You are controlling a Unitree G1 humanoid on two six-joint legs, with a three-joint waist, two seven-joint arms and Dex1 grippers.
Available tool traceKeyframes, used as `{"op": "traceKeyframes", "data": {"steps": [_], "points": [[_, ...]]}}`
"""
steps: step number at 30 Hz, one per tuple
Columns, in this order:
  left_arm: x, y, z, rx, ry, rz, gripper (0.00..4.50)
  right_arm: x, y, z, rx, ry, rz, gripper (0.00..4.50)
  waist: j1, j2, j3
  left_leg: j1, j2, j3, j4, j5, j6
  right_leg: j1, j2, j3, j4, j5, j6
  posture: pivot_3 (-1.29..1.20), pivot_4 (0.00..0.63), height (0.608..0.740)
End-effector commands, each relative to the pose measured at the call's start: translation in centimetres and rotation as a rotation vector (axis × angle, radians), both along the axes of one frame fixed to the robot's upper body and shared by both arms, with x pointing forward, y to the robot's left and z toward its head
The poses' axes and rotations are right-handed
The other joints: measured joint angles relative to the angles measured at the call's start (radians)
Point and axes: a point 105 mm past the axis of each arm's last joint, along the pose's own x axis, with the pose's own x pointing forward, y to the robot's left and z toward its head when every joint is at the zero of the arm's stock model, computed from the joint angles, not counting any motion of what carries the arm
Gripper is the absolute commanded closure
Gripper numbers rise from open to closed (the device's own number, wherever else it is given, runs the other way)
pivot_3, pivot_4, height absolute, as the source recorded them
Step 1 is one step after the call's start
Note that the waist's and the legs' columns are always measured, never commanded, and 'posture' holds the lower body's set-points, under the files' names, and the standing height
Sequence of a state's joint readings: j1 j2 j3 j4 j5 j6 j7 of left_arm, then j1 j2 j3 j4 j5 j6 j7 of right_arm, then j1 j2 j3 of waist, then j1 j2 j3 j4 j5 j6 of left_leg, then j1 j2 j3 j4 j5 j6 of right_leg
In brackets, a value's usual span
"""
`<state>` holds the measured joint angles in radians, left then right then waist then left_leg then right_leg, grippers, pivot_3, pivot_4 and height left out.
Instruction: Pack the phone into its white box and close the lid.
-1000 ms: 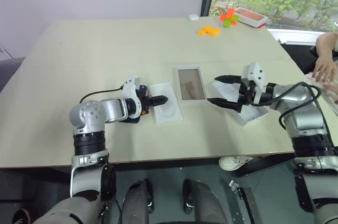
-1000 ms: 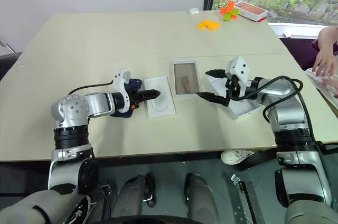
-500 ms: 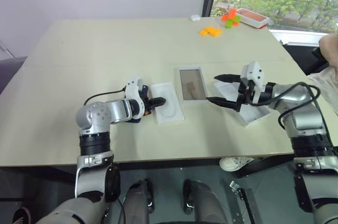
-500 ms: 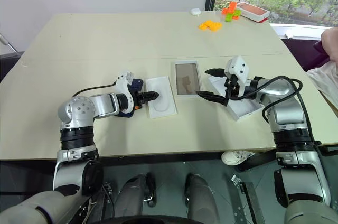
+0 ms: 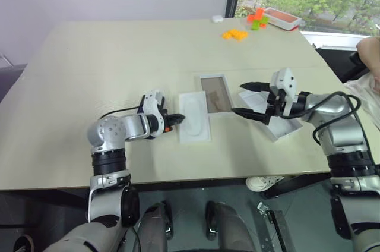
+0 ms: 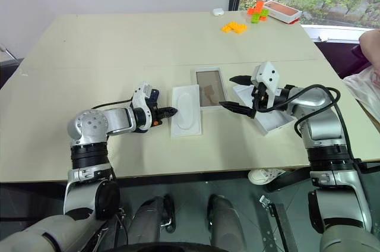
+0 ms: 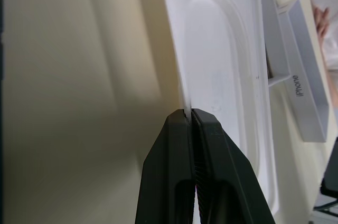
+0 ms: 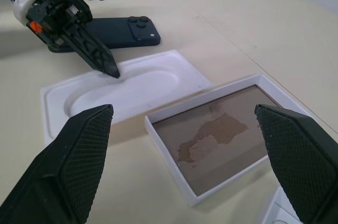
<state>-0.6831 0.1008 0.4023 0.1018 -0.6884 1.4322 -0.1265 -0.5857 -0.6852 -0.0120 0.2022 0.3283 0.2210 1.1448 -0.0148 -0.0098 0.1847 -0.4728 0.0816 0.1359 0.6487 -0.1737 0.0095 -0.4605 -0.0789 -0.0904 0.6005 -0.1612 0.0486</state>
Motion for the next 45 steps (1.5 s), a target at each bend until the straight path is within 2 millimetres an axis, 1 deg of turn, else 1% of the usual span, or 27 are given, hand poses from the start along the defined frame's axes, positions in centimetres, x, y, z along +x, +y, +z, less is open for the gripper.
{"op": "traceKeyframes", "data": {"steps": [1, 4, 5, 7, 8, 10, 11, 13, 17, 18, 20, 24, 26, 28, 32, 34, 37, 40, 43, 45], "points": [[0.6, 1.2, 2.6, -0.070, -0.063, 0.036, 4.46, -0.2, -0.1, 1.3, 0.011, -0.042, -0.001, 0.00, 0.001, 0.000, 0.000, 0.000, 0.000, 0.000, 0.000, 0.000, 0.000, 0.000, 0.000, 0.000, 0.000, 0.000, 0.000, 0.00, 0.150, 0.740], [0.8, 1.9, 3.3, -0.122, -0.052, 0.066, 4.46, -0.2, -0.1, 1.2, 0.011, -0.035, 0.001, 0.00, 0.003, -0.001, 0.000, -0.001, 0.000, 0.000, 0.000, 0.000, 0.000, 0.000, 0.000, 0.000, 0.000, 0.000, 0.000, 0.00, 0.150, 0.740], [1.1, 2.7, 4.1, -0.146, -0.065, 0.092, 4.46, -0.4, 0.4, 0.7, -0.008, -0.028, 0.018, 0.00, 0.004, -0.001, 0.001, -0.001, 0.000, 0.000, 0.000, 0.000, 0.000, 0.000, 0.000, 0.000, 0.000, 0.000, 0.000, 0.00, 0.150, 0.740], [1.6, 3.8, 5.2, -0.184, -0.079, 0.126, 4.46, -0.7, 1.2, 0.1, -0.028, 0.000, 0.047, 0.00, 0.003, -0.002, 0.001, -0.001, 0.000, 0.000, 0.000, 0.000, 0.000, 0.000, 0.000, -0.001, -0.001, 0.000, 0.000, 0.00, 0.150, 0.740], [1.7, 4.0, 5.5, -0.197, -0.075, 0.130, 4.46, -0.8, 1.6, -0.3, -0.023, 0.050, 0.061, 0.00, 0.002, -0.002, 0.001, -0.002, 0.000, 0.000, 0.000, 0.000, 0.000, 0.000, 0.000, -0.001, -0.001, 0.000, 0.000, 0.00, 0.150, 0.740], [1.7, 4.1, 5.6, -0.190, -0.070, 0.129, 4.46, -0.7, 2.3, -1.2, -0.069, 0.093, 0.079, 0.00, 0.002, -0.002, 0.001, -0.002, 0.000, 0.000, 0.000, 0.000, 0.000, 0.000, 0.000, -0.001, -0.001, 0.000, 0.000, 0.00, 0.150, 0.740], [1.7, 4.3, 5.7, -0.182, -0.067, 0.128, 4.46, -0.4, 2.5, -2.2, -0.122, 0.125, 0.071, 0.00, 0.001, -0.001, 0.001, -0.001, 0.000, 0.000, 0.000, 0.000, 0.000, 0.000, 0.000, -0.001, -0.001, 0.000, 0.000, 0.00, 0.150, 0.740], [1.7, 4.5, 5.7, -0.164, -0.070, 0.131, 4.46, 0.0, 2.7, -3.4, -0.182, 0.153, 0.062, 0.00, 0.001, -0.002, 0.001, -0.001, 0.000, 0.000, 0.000, 0.000, 0.000, 0.000, 0.000, -0.001, -0.001, 0.000, 0.000, 0.00, 0.150, 0.740], [2.1, 5.9, 6.6, -0.136, -0.104, 0.170, 4.46, 0.9, 3.9, -4.0, -0.181, 0.214, 0.065, 0.00, -0.002, -0.002, 0.001, -0.002, 0.000, 0.000, -0.001, 0.000, 0.000, -0.001, 0.000, -0.001, -0.001, 0.000, 0.000, 0.00, 0.150, 0.740], [2.1, 6.5, 6.9, -0.129, -0.116, 0.182, 4.46, 1.8, 4.1, -4.0, -0.179, 0.204, 0.038, 0.00, -0.004, -0.002, 0.001, -0.002, 0.000, 0.000, -0.001, 0.000, 0.000, -0.001, 0.000, -0.001, 0.000, 0.000, 0.000, 0.00, 0.150, 0.740], [2.1, 7.2, 7.2, -0.117, -0.127, 0.195, 4.46, 2.8, 4.4, -3.9, -0.176, 0.195, 0.007, 0.00, -0.003, -0.002, 0.001, -0.002, 0.000, 0.000, -0.001, 0.000, 0.000, -0.002, 0.001, -0.001, 0.000, 0.000, 0.000, 0.00, 0.150, 0.740], [1.9, 7.7, 7.4, -0.114, -0.134, 0.205, 4.46, 3.2, 4.6, -4.5, -0.191, 0.219, 0.014, 0.00, 0.005, -0.002, 0.001, -0.002, 0.000, 0.000, -0.001, 0.000, 0.000, -0.001, 0.000, -0.001, 0.000, 0.001, -0.001, 0.00, 0.150, 0.740], [1.9, 7.9, 7.5, -0.109, -0.138, 0.215, 4.50, 3.3, 4.6, -4.9, -0.213, 0.232, 0.020, 0.54, 0.004, -0.002, 0.001, -0.003, 0.000, 0.001, -0.001, 0.000, 0.000, -0.001, 0.000, -0.001, -0.001, 0.002, -0.003, 0.00, 0.150, 0.740], [1.9, 8.0, 7.5, -0.110, -0.139, 0.220, 4.50, 3.4, 4.4, -5.5, -0.244, 0.242, 0.016, 1.34, 0.001, -0.002, 0.001, -0.003, 0.000, 0.002, -0.001, 0.000, 0.000, -0.001, -0.001, -0.001, -0.002, 0.002, -0.003, 0.00, 0.150, 0.740], [1.9, 7.7, 7.5, -0.112, -0.138, 0.212, 4.50, 3.6, 4.1, -6.3, -0.303, 0.231, 0.015, 3.47, 0.000, -0.002, 0.001, -0.003, 0.000, 0.003, -0.001, 0.000, 0.000, -0.002, 0.000, -0.001, -0.001, 0.002, -0.002, 0.00, 0.150, 0.740], [1.9, 7.6, 7.6, -0.111, -0.142, 0.210, 4.50, 3.6, 4.0, -6.4, -0.305, 0.230, 0.015, 4.46, 0.000, -0.002, 0.001, -0.003, 0.000, 0.003, -0.001, 0.000, 0.000, -0.001, 0.001, -0.001, 0.000, 0.002, -0.002, 0.00, 0.150, 0.740], [2.0, 7.4, 7.8, -0.108, -0.147, 0.208, 4.50, 3.4, 4.3, -6.1, -0.297, 0.225, 0.035, 4.46, -0.001, -0.002, 0.001, -0.002, 0.000, 0.003, -0.001, 0.000, -0.001, -0.001, 0.001, -0.001, 0.001, 0.001, -0.001, 0.00, 0.150, 0.740], [1.6, 6.4, 8.2, -0.089, -0.164, 0.149, 4.50, 1.4, 6.0, -4.6, -0.219, 0.224, 0.152, 4.46, 0.000, -0.002, 0.001, -0.002, 0.000, 0.003, -0.001, 0.000, -0.001, -0.001, 0.001, -0.001, 0.001, 0.001, 0.000, 0.00, 0.150, 0.740], [2.0, 6.6, 8.4, -0.092, -0.171, 0.171, 4.50, -0.8, 7.4, -3.4, -0.149, 0.219, 0.245, 4.46, 0.001, -0.002, 0.001, -0.002, 0.000, 0.001, -0.001, 0.000, -0.001, -0.002, 0.001, -0.001, 0.002, 0.001, -0.001, 0.00, 0.150, 0.740], [2.1, 6.7, 8.5, -0.094, -0.174, 0.177, 4.50, -1.9, 7.8, -3.3, -0.154, 0.195, 0.278, 4.46, 0.001, -0.002, 0.001, -0.002, 0.000, 0.001, -0.001, 0.000, -0.001, -0.002, 0.001, -0.001, 0.002, 0.001, -0.002, 0.00, 0.150, 0.740]]}}
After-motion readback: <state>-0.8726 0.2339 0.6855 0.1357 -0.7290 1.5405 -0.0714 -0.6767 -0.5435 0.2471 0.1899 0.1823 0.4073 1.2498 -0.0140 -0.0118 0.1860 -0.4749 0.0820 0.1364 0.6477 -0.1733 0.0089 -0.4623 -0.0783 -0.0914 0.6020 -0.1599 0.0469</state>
